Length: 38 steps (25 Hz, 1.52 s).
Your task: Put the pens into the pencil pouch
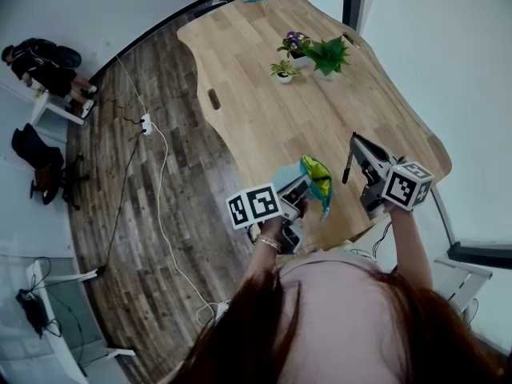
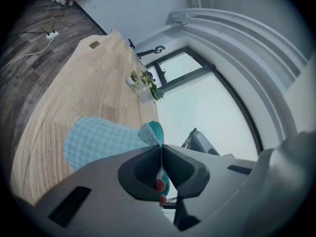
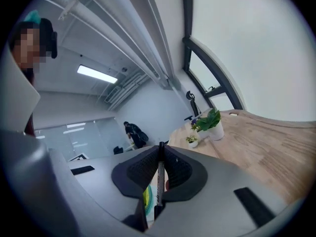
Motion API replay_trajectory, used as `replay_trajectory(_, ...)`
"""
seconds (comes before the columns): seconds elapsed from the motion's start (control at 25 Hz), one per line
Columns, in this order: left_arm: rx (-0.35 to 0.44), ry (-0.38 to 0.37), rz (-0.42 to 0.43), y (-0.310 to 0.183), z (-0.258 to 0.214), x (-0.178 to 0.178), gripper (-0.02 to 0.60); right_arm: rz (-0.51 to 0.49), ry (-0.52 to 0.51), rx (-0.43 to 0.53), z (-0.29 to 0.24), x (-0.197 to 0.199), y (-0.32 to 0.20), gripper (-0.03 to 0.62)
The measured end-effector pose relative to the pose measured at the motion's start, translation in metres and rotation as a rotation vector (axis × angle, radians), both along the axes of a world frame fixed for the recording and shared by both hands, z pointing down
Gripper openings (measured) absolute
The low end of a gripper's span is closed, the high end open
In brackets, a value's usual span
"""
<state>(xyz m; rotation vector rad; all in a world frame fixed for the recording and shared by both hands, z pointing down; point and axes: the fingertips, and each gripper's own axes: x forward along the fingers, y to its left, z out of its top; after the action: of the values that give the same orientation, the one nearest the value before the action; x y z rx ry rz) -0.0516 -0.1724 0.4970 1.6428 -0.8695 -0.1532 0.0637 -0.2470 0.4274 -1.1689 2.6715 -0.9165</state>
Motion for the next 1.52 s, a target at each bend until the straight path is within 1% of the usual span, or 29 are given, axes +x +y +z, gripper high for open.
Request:
replay_trajectory(0.4,0.001,0.005,0.009,0.001,0.000,0.004,0.008,0.039,-0.246,0.060,-0.038,-0.005,-0.005,0.031)
replay_trajectory(0.68,0.005,0.021,0.004,0.002,-0.004,0.004,0.008,0.028,-0.303,0.087,-0.042,-0.018,-0.005,0.031)
replay_trajectory(0.92,0.008,0.034,0.001,0.004,-0.009,0.004,0.008,-0.005,-0.306,0.094,-0.036,-0.035,-0.001,0.031)
replay_trajectory(1.2,0.010,0.065,-0.003,0.007,-0.015,0.005,0.008,-0.042,-0.274,0.107,-0.021,-0.048,0.003,0.031)
replay_trajectory(1.52,0.017,0.081,-0.023,0.004,-0.019,-0.001,0.008,-0.110,-0.157,0.118,-0.003,-0.059,0.014,0.031)
